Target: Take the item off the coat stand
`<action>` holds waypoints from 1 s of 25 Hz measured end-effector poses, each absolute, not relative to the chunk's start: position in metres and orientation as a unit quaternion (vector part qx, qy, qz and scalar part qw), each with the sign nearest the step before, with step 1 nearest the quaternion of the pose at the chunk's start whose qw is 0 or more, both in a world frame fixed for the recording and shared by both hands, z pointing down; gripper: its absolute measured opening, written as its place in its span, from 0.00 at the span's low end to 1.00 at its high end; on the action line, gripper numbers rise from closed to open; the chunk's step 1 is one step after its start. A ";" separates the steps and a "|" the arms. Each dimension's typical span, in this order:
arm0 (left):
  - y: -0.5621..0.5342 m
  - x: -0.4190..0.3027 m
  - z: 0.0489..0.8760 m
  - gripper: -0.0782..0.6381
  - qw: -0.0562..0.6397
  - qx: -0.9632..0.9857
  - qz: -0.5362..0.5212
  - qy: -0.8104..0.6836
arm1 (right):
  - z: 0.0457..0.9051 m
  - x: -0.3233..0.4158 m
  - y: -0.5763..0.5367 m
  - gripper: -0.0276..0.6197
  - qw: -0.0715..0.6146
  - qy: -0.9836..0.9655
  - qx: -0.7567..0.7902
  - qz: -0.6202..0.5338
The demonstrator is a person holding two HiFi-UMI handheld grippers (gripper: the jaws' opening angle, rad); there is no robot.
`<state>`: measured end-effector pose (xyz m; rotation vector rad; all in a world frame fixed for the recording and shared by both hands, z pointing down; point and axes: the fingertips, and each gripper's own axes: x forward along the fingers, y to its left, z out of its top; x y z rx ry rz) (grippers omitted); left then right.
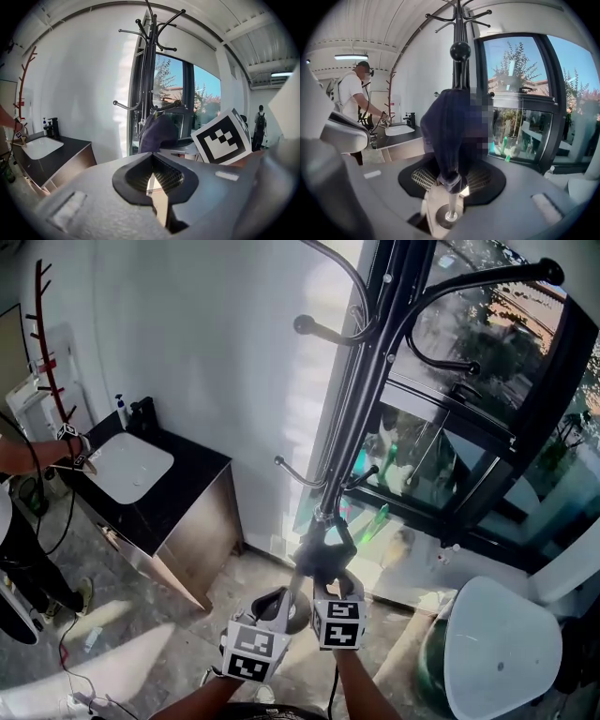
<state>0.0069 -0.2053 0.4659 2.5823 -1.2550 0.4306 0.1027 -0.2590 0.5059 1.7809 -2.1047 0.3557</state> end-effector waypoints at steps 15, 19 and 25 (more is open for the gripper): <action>-0.221 0.018 0.454 0.11 0.100 0.889 0.143 -0.422 | 0.476 0.106 -0.258 0.06 0.163 -0.741 0.650 0.048; -0.218 0.015 0.452 0.11 0.100 0.888 0.140 -0.427 | 0.460 0.103 -0.247 0.06 0.152 -0.742 0.653 0.019; -0.204 0.015 0.453 0.11 0.103 0.888 0.136 -0.426 | 0.454 0.106 -0.225 0.06 0.141 -0.738 0.659 0.017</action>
